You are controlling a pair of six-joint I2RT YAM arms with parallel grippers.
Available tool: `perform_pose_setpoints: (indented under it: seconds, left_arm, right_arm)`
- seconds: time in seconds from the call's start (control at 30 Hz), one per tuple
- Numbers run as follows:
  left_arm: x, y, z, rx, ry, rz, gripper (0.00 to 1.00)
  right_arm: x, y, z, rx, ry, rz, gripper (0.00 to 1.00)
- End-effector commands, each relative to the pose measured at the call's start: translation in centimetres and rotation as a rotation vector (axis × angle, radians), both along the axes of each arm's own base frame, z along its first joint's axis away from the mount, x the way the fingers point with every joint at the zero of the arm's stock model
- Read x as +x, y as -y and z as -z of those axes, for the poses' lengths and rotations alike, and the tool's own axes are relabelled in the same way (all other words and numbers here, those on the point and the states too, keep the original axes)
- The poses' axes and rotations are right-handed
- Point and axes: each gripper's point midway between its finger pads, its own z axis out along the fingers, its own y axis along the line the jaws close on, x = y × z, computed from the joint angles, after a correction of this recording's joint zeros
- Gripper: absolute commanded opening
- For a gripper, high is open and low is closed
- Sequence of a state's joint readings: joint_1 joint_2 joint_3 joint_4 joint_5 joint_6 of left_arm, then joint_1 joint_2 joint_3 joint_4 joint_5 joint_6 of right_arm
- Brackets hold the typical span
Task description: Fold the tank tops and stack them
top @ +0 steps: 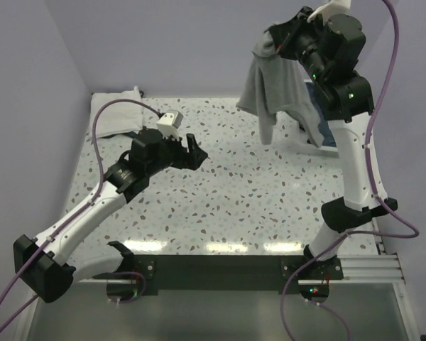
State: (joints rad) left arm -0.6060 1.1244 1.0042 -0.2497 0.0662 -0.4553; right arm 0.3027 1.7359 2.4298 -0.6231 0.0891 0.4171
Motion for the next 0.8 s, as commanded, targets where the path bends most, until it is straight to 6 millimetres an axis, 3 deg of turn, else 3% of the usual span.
perform_pose_setpoints:
  seconds: [0.0,0.13,0.2,0.23,0.33,0.37,0.43,0.47,0.5,0.53,0.57,0.6,0.63,0.67,0.77]
  left_arm:
    - [0.7,-0.9,-3.3,-0.065,0.068,-0.045,0.85]
    - [0.7,-1.9,-3.2,-0.076,0.067,-0.083,0.84]
    - [1.1,-2.9,-2.6,-0.072,0.053,-0.124,0.84]
    - [1.1,-3.3,-2.7,-0.075,0.059,-0.141,0.84]
    - [1.6,-4.5,-1.7,-0.076,0.045,-0.200,0.83]
    - [1.7,-4.6,-1.1,-0.082,0.035,-0.208,0.83]
    - [2.1,-4.7,-0.1,-0.081,0.013,-0.221,0.83]
    - [2.2,-4.6,0.5,-0.086,-0.005,-0.228,0.83]
    - [2.5,-4.4,1.5,-0.078,-0.027,-0.231,0.82]
    - [2.7,-4.2,2.5,-0.081,-0.040,-0.232,0.82]
    - [2.7,-4.0,3.2,-0.090,-0.064,-0.229,0.81]
    - [3.0,-3.8,4.3,-0.081,-0.087,-0.231,0.79]
    - [3.1,-3.7,4.9,-0.079,-0.099,-0.236,0.77]
    - [3.2,-3.8,5.9,-0.088,-0.116,-0.256,0.77]
    - [3.7,-4.5,8.1,-0.101,-0.158,-0.321,0.77]
  right_arm:
    - [-4.6,-3.4,-5.2,0.047,0.146,-0.129,0.00]
    - [-4.7,-5.9,-3.1,0.072,0.104,-0.198,0.00]
    - [-4.7,-6.3,-0.2,0.066,0.042,-0.209,0.00]
    - [-3.8,-6.3,2.8,0.055,-0.011,-0.188,0.00]
    - [-3.7,-5.1,6.6,0.031,-0.085,-0.125,0.00]
    - [-2.7,-4.3,10.3,0.002,-0.161,-0.084,0.00]
    - [-1.5,-3.8,14.6,0.009,-0.253,-0.074,0.01]
    - [-0.5,-2.9,18.9,0.003,-0.346,-0.082,0.04]
    - [0.3,-2.3,21.1,0.029,-0.395,-0.068,0.04]
    - [1.6,-1.5,25.8,0.020,-0.495,-0.036,0.00]
    - [2.4,-0.1,27.8,0.034,-0.539,-0.019,0.00]
    - [2.8,0.0,29.4,0.045,-0.572,-0.035,0.00]
    - [3.5,0.4,32.2,0.038,-0.636,-0.024,0.00]
    - [3.6,0.8,33.3,0.035,-0.660,-0.013,0.00]
    - [4.0,-0.4,36.0,0.014,-0.732,-0.067,0.05]
